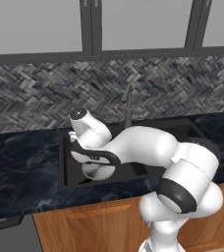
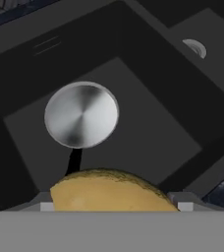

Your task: Pick the pan and sponge and place them into the sink. Then turn on the water.

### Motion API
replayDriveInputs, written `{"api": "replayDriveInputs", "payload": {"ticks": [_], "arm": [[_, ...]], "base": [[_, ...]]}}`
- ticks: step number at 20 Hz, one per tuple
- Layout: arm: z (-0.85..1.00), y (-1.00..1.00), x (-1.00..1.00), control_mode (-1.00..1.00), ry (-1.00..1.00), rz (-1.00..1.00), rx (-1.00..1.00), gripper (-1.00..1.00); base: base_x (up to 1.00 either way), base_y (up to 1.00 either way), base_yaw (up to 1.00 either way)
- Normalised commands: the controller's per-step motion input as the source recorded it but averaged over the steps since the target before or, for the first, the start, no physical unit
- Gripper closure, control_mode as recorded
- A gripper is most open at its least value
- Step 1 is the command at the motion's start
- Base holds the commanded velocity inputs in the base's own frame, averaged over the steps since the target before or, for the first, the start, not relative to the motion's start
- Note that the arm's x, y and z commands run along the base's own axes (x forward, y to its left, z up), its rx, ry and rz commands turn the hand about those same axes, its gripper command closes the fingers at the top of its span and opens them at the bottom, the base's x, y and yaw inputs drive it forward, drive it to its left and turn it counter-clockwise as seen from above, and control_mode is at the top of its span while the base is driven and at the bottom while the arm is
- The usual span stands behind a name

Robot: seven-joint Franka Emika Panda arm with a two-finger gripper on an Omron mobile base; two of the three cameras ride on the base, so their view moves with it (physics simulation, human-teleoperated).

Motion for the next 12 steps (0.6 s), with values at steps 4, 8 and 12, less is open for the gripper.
{"api": "replayDriveInputs", "payload": {"ticks": [4,8,12], "arm": [[-0.08,-0.04,0.29,-1.0,0.01,-0.04,0.0,1.0],[-0.07,-0.01,0.3,-1.0,0.0,0.0,0.03,1.0],[-0.12,0.0,0.24,-1.0,0.0,0.0,0.01,1.0]], "base": [[0.0,0.0,0.0],[0.0,0.0,0.0],[0.0,0.0,0.0]]}}
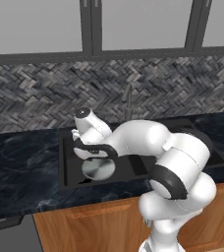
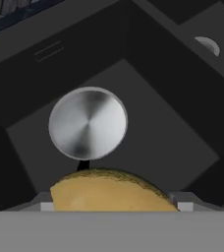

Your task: Pick the pan and sponge and place them into the sink. Then turn on the water.

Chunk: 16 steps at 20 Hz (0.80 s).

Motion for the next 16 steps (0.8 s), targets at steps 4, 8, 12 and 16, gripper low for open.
{"api": "replayDriveInputs", "payload": {"ticks": [4,8,12,16], "arm": [[-0.13,0.0,0.09,-1.0,-0.01,0.0,0.0,1.0],[-0.13,-0.02,0.08,-1.0,-0.02,0.0,0.0,1.0],[-0.08,-0.13,0.05,-1.0,-0.01,0.0,-0.01,1.0],[-0.07,-0.22,0.01,-1.0,-0.01,0.0,0.0,1.0]], "base": [[0.0,0.0,0.0],[0.0,0.0,0.0],[0.0,0.0,0.0],[0.0,0.0,0.0]]}}
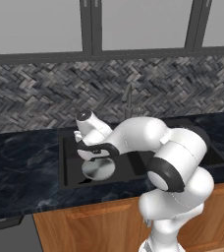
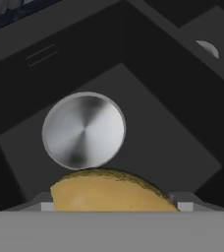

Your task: Pick the pan and sponge and place them into the sink. Then turn on the water.

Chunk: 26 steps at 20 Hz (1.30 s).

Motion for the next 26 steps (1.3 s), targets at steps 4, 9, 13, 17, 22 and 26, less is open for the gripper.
{"api": "replayDriveInputs", "payload": {"ticks": [4,9,13,17,22,26], "arm": [[-0.11,-0.24,0.0,-1.0,0.0,0.0,0.0,1.0],[-0.15,-0.17,0.04,-1.0,0.0,0.0,0.03,1.0],[-0.13,-0.1,0.09,-1.0,0.0,0.01,0.04,1.0],[-0.07,-0.13,0.06,-1.0,-0.01,0.02,0.0,1.0],[-0.14,-0.17,0.01,-1.0,0.0,0.0,0.0,1.0],[-0.2,-0.02,0.07,-1.0,-0.03,0.0,0.03,1.0]], "base": [[0.0,0.0,0.0],[0.0,0.0,0.0],[0.0,0.0,0.0],[0.0,0.0,0.0],[0.0,0.0,0.0],[0.0,0.0,0.0]]}}
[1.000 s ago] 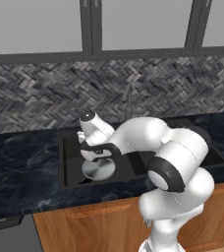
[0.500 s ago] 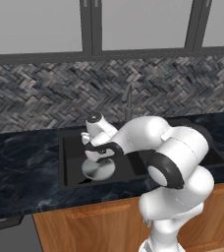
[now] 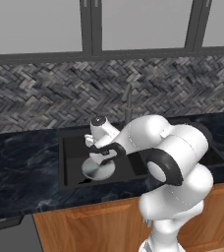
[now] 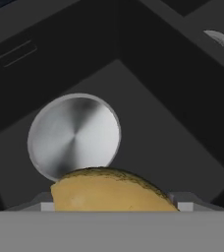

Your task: Pick the pan and sponge and place them into the sink. Then turn on the water.

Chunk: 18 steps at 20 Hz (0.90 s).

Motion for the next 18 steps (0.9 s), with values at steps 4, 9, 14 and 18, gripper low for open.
{"api": "replayDriveInputs", "payload": {"ticks": [4,9,14,18], "arm": [[-0.23,-0.01,0.12,-1.0,-0.03,0.0,0.03,1.0],[-0.18,-0.04,0.07,-1.0,-0.03,0.0,0.02,1.0],[-0.15,-0.01,0.05,-1.0,-0.01,0.0,0.01,1.0],[-0.14,0.0,0.04,-1.0,0.02,-0.02,0.0,1.0]], "base": [[0.0,0.0,0.0],[0.0,0.0,0.0],[0.0,0.0,0.0],[0.0,0.0,0.0]]}}
